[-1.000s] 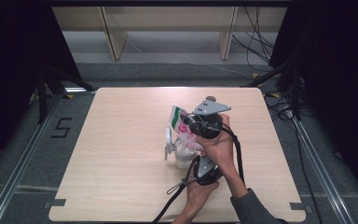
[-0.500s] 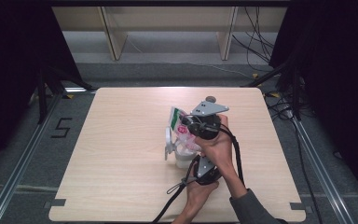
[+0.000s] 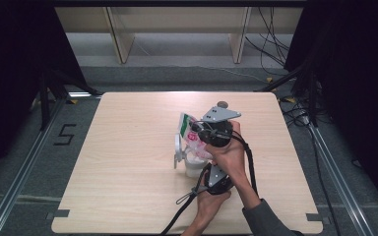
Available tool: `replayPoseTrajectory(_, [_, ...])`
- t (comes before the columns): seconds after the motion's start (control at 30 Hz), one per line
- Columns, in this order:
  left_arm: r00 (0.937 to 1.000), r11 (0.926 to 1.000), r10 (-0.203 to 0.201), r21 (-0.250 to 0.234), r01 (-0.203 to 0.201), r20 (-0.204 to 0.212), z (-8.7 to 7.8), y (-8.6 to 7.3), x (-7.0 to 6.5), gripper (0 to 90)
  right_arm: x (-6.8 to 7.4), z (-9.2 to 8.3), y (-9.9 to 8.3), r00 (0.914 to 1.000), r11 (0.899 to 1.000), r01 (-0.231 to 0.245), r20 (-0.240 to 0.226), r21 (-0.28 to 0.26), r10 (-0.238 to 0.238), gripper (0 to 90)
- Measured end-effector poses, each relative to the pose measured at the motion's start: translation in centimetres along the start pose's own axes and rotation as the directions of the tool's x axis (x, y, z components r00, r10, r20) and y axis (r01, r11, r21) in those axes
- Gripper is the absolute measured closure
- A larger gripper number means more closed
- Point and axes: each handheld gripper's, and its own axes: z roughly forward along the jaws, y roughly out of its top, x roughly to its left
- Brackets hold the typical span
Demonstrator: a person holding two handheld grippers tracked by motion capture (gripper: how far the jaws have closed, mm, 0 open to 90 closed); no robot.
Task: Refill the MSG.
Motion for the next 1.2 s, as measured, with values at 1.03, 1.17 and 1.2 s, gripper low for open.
replayPoseTrajectory(1.03, [1.0, 1.0, -0.001, -0.004, 0.001, -0.002, -0.01, -0.02, 0.01, 79.5, 0.19, -0.06, 0.07, 1.0, 1.0, -0.004, -0.004, 0.016, 0.004, 89.9])
replayPoseTrajectory(1.17, [1.0, 1.0, 0.0, -0.004, 0.0, -0.003, -0.02, -0.03, -0.01, 79.5, 0.17, 0.05, 0.02, 1.0, 1.0, -0.002, 0.0, 0.007, 0.002, 89.9])
replayPoseTrajectory(1.2, [1.0, 1.0, -0.001, -0.004, 0.001, -0.003, -0.01, -0.03, 0.0, 79.6, 0.21, 0.08, 0.01, 1.0, 1.0, -0.002, 0.004, 0.001, 0.002, 89.9])
